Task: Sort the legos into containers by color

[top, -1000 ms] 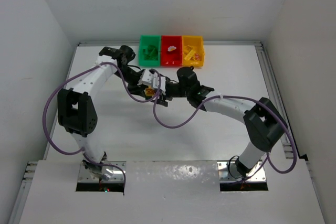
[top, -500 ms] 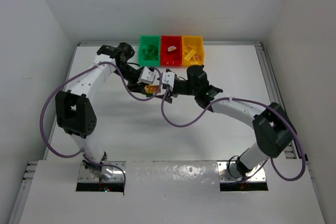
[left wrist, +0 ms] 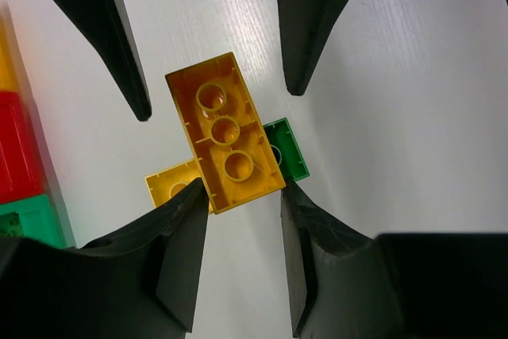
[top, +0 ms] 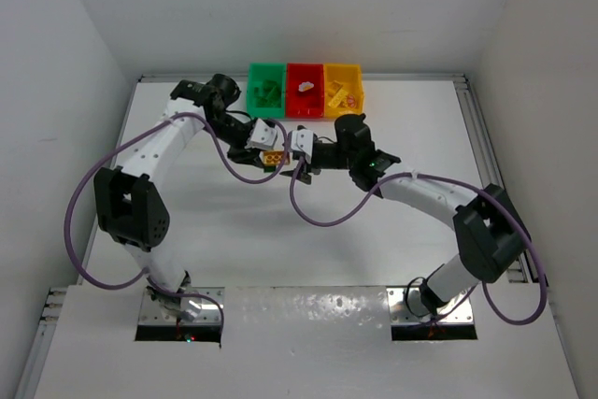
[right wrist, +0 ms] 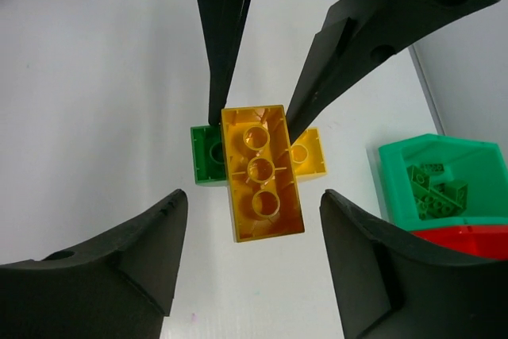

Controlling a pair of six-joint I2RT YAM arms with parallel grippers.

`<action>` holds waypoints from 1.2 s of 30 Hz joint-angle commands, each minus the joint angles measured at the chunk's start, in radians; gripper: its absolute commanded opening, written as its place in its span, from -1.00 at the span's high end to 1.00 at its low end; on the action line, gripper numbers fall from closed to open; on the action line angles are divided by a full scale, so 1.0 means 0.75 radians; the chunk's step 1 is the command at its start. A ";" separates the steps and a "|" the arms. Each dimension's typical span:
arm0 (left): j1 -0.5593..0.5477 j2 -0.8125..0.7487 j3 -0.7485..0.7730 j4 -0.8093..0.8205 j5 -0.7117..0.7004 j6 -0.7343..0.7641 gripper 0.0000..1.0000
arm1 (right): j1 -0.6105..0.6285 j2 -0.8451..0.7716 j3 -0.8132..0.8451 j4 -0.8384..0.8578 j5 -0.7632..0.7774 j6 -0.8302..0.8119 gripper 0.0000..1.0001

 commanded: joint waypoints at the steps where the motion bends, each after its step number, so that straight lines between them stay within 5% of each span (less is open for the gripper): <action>1: -0.019 -0.073 0.042 -0.015 0.061 0.010 1.00 | -0.012 0.019 0.061 -0.036 -0.062 -0.048 -0.31; 15: -0.031 -0.084 0.028 -0.015 0.061 0.020 1.00 | -0.016 0.066 0.112 -0.057 -0.047 -0.066 0.00; 27: -0.039 -0.069 0.036 -0.015 0.074 0.016 1.00 | -0.016 0.071 0.108 -0.022 0.004 0.013 0.96; 30: -0.039 -0.067 0.022 -0.015 0.055 -0.002 0.55 | -0.016 0.056 0.080 0.019 0.022 0.061 1.00; 34: -0.039 -0.071 0.001 -0.015 0.014 -0.023 -0.72 | -0.016 0.050 0.067 0.011 0.055 0.085 1.00; 35: -0.039 -0.076 -0.001 -0.013 0.004 -0.025 -0.97 | -0.016 0.048 0.061 0.013 0.071 0.104 1.00; 36: -0.039 -0.078 -0.005 -0.013 -0.004 -0.027 -1.00 | -0.016 0.046 0.057 0.017 0.080 0.116 1.00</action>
